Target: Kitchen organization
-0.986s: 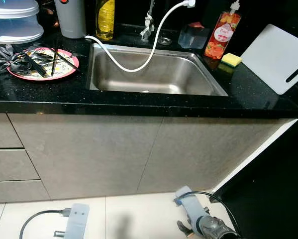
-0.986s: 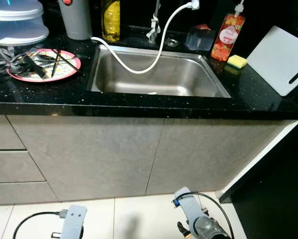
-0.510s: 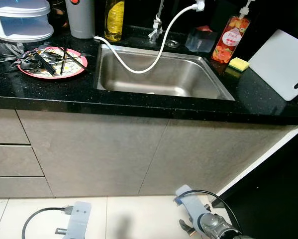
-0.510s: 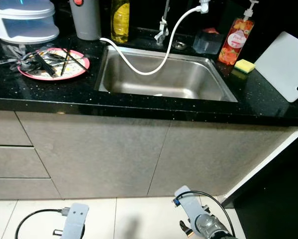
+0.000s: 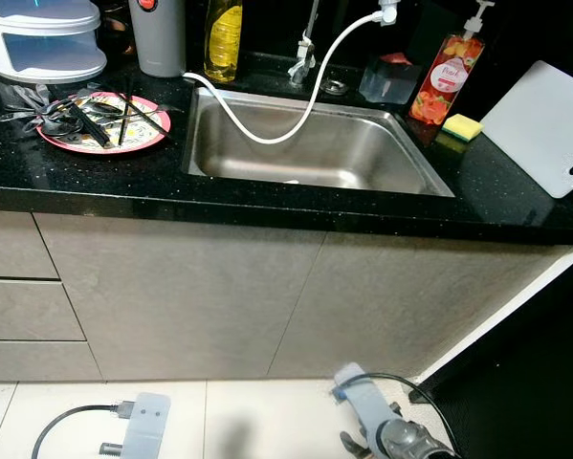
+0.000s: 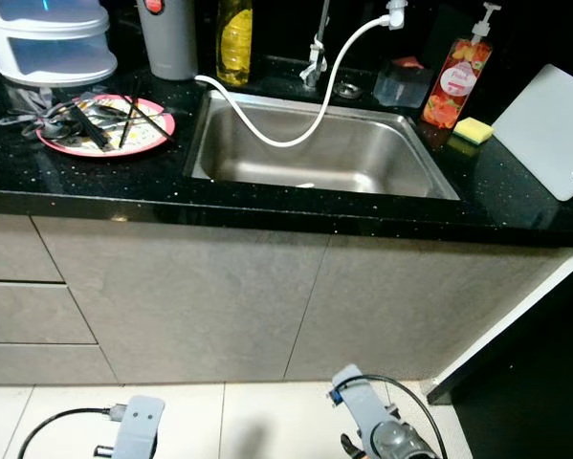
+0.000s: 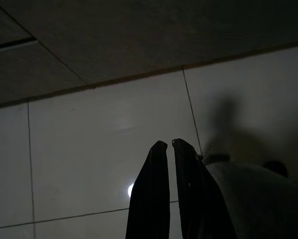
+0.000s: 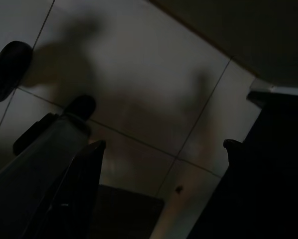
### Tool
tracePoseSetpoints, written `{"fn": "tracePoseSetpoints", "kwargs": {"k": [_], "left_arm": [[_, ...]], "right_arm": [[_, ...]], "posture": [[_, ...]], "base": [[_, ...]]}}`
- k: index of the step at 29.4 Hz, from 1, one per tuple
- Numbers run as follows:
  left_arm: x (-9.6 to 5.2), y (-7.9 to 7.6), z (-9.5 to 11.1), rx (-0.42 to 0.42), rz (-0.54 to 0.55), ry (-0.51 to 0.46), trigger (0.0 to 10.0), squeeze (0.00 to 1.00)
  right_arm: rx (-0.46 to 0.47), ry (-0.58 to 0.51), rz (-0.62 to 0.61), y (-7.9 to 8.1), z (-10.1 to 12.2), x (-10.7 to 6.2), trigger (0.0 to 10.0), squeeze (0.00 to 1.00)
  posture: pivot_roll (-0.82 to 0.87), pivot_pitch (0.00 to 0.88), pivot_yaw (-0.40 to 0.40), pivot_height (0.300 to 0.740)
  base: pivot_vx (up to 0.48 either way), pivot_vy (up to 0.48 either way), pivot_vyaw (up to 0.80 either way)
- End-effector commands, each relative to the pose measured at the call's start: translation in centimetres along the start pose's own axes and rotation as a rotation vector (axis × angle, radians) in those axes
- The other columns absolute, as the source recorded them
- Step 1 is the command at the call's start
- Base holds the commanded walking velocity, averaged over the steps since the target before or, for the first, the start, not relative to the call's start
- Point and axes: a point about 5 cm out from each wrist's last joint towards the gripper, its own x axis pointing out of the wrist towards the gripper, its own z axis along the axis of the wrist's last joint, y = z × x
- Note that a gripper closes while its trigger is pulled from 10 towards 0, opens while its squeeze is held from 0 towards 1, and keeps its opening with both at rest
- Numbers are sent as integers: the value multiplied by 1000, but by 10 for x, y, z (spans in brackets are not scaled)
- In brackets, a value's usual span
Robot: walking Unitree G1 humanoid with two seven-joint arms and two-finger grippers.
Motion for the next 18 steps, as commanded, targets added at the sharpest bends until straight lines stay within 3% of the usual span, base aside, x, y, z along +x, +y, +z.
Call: {"fn": "tracePoseSetpoints", "kwargs": {"k": [1, 18], "left_arm": [[-5, 2, -14, 51, -29, 68, 10000, 0], [1, 8, -12, 88, -50, 99, 10000, 0]], "right_arm": [[15, 25, -19, -6, -10, -2, 10000, 0], [23, 14, -23, -2, -9, -2, 10000, 0]], "posture": [[303, 0, -105, 740], [244, 0, -58, 740]], "base": [[0, 0, 0], [0, 0, 0]]}}
